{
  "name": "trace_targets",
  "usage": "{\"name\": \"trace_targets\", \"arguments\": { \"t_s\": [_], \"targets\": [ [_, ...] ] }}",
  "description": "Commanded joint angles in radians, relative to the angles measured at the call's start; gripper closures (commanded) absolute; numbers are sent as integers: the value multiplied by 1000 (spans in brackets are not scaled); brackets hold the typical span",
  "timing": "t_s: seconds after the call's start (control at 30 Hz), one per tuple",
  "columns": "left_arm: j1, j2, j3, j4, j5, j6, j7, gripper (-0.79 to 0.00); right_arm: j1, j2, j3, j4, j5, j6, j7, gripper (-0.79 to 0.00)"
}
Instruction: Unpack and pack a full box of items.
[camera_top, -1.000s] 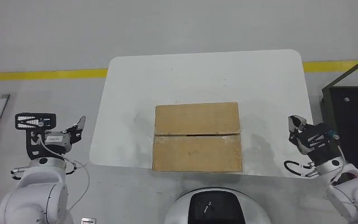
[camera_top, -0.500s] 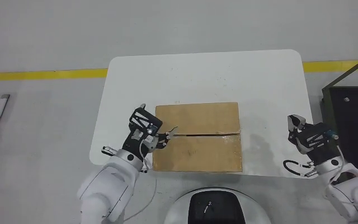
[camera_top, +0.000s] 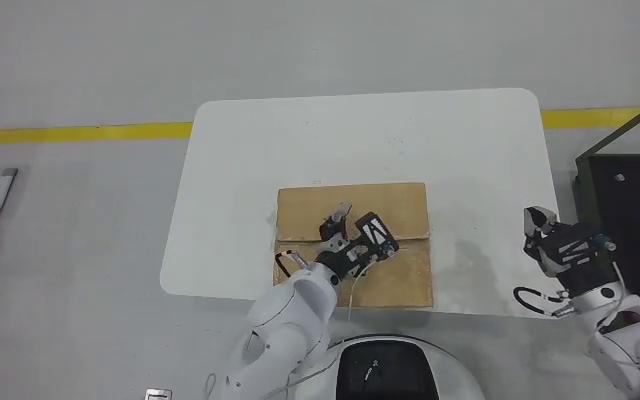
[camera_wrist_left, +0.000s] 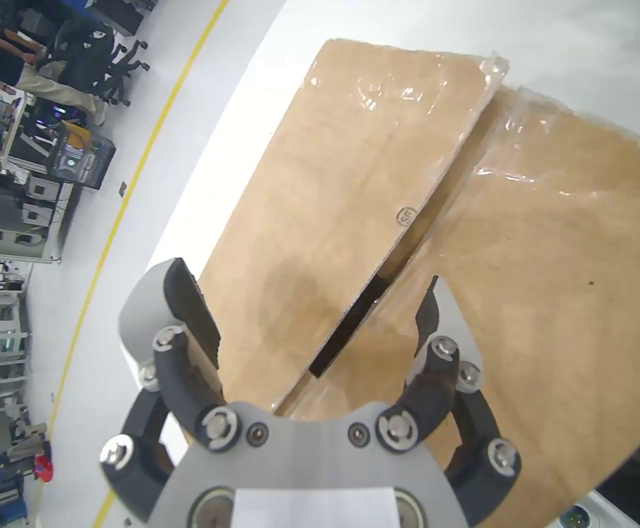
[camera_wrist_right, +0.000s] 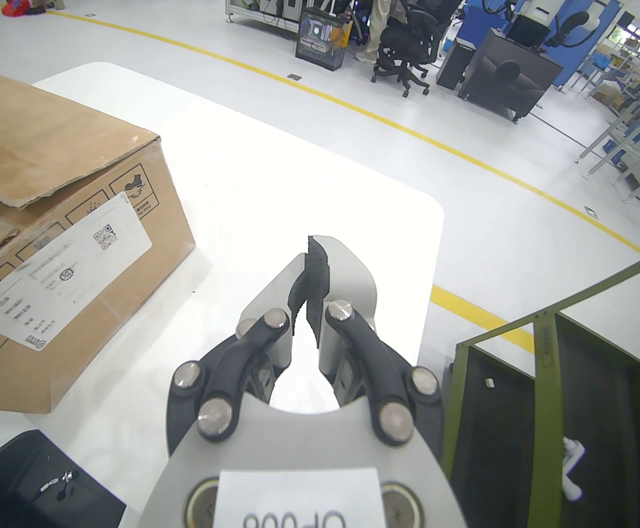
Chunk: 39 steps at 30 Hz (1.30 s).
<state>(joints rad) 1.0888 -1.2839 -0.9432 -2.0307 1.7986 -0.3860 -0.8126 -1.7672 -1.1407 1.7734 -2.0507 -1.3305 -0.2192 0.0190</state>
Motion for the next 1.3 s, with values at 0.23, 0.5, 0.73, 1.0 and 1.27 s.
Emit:
{"name": "trace_targets", "arguments": {
  "t_s": [0.23,0.5,0.73,1.0,1.27],
  "targets": [
    [-37,-8,11,33,132,19,-21,-696,0,-2,10,4,7,-2,1,0],
    [-47,-14,13,29,203,15,22,0,2,-4,12,3,7,-1,2,0],
    [-85,-22,28,25,263,-27,47,-43,6,-6,18,2,8,-1,7,0],
    [-235,-46,47,72,332,-62,60,-785,2,-8,26,-3,10,-4,7,0],
    [-436,-79,67,217,388,-94,97,-785,-14,-9,43,-12,14,-7,4,0]
  ]
}}
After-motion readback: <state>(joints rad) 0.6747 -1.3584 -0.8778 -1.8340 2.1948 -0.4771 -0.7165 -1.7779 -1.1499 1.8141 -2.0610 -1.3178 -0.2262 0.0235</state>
